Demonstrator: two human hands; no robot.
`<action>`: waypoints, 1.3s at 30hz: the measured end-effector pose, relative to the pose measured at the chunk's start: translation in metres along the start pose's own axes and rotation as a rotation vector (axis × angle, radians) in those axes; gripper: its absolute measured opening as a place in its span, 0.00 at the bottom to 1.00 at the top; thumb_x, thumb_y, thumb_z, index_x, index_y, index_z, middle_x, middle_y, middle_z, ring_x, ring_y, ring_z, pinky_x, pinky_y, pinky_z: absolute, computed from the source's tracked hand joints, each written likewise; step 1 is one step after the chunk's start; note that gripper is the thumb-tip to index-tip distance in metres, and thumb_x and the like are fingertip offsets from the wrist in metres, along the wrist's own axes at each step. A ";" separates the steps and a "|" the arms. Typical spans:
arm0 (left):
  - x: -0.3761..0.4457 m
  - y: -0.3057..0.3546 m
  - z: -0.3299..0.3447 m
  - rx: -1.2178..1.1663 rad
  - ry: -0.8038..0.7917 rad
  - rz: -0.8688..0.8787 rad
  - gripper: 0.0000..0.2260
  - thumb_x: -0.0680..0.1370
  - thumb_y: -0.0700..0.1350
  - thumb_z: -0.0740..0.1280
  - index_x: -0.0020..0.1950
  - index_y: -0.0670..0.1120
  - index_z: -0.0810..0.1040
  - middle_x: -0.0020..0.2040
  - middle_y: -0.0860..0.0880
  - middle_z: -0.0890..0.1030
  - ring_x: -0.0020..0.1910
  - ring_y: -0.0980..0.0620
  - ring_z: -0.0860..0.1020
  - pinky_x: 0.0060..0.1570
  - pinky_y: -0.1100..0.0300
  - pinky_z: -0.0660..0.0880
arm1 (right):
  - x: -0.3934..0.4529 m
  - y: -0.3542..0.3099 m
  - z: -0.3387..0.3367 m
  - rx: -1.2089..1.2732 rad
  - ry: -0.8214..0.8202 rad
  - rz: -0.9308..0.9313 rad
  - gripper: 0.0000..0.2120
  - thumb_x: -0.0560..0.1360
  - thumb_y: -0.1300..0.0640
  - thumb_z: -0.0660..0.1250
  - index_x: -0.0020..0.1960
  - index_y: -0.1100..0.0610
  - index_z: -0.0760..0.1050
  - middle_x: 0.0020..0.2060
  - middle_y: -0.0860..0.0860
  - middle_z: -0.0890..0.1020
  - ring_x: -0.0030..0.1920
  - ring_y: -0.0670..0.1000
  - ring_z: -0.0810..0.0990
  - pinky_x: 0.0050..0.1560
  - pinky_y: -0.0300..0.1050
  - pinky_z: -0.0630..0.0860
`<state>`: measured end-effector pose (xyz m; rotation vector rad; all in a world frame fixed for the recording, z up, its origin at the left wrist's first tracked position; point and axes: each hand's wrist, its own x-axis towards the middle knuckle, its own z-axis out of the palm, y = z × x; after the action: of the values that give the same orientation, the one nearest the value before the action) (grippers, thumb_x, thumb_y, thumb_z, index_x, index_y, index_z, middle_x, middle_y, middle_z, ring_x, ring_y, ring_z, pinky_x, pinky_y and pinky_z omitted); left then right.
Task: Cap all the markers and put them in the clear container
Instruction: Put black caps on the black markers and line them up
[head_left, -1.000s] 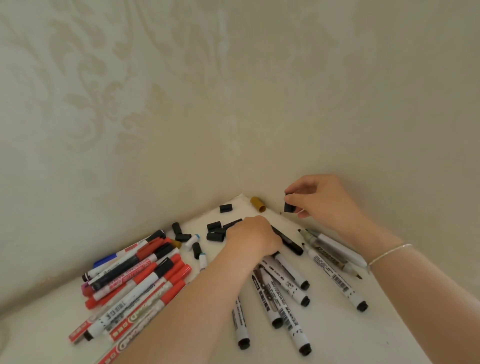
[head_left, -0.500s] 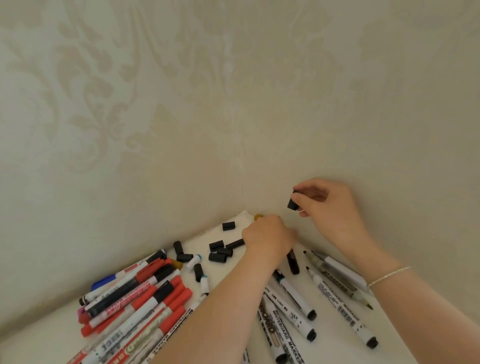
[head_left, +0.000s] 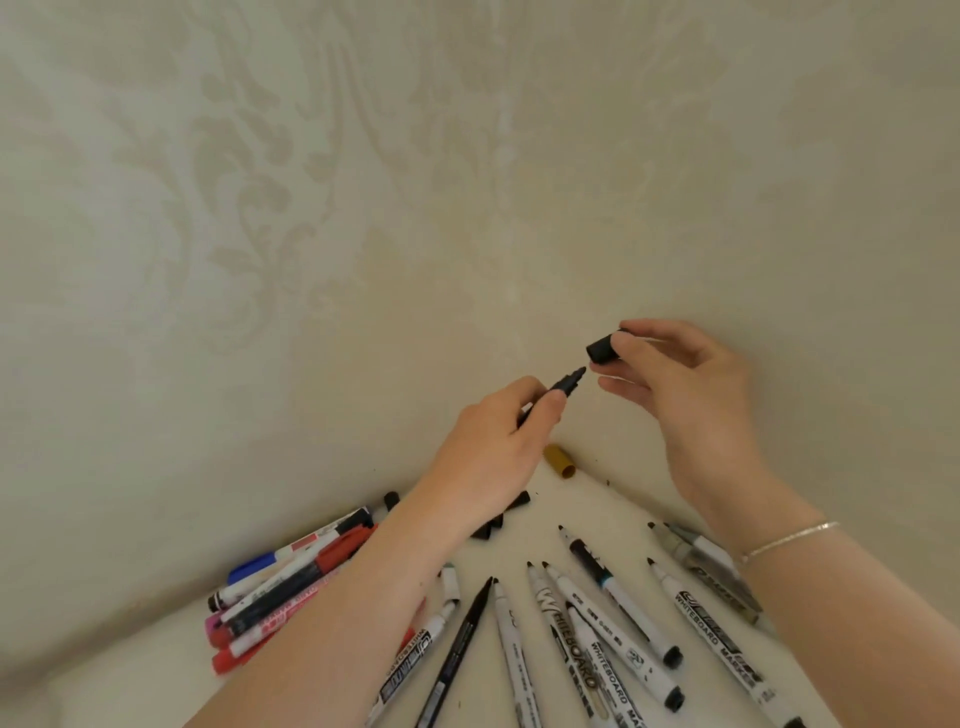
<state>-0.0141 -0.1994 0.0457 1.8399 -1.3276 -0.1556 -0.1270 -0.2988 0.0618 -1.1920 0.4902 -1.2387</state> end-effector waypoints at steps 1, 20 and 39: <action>-0.001 -0.002 -0.002 0.009 0.002 0.003 0.14 0.81 0.55 0.56 0.46 0.50 0.76 0.23 0.56 0.66 0.23 0.57 0.64 0.26 0.62 0.61 | -0.001 0.000 0.002 -0.001 -0.025 0.023 0.04 0.75 0.66 0.68 0.48 0.60 0.79 0.40 0.57 0.85 0.39 0.53 0.85 0.42 0.42 0.81; -0.017 -0.036 -0.029 0.014 0.040 0.089 0.12 0.81 0.56 0.58 0.59 0.58 0.77 0.27 0.57 0.74 0.26 0.59 0.71 0.28 0.66 0.65 | -0.010 0.003 0.026 -0.256 -0.387 0.168 0.05 0.72 0.67 0.71 0.48 0.65 0.78 0.41 0.59 0.85 0.42 0.56 0.84 0.46 0.44 0.82; -0.028 -0.050 0.010 0.110 -0.290 -0.335 0.09 0.81 0.48 0.57 0.54 0.44 0.72 0.44 0.45 0.79 0.34 0.52 0.75 0.37 0.57 0.72 | 0.003 0.037 0.003 -0.661 -0.136 0.230 0.03 0.74 0.66 0.67 0.48 0.62 0.77 0.38 0.59 0.81 0.32 0.53 0.77 0.35 0.46 0.76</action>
<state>0.0048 -0.1778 -0.0048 2.1877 -1.2266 -0.5538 -0.1067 -0.3052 0.0308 -1.7015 0.9501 -0.8044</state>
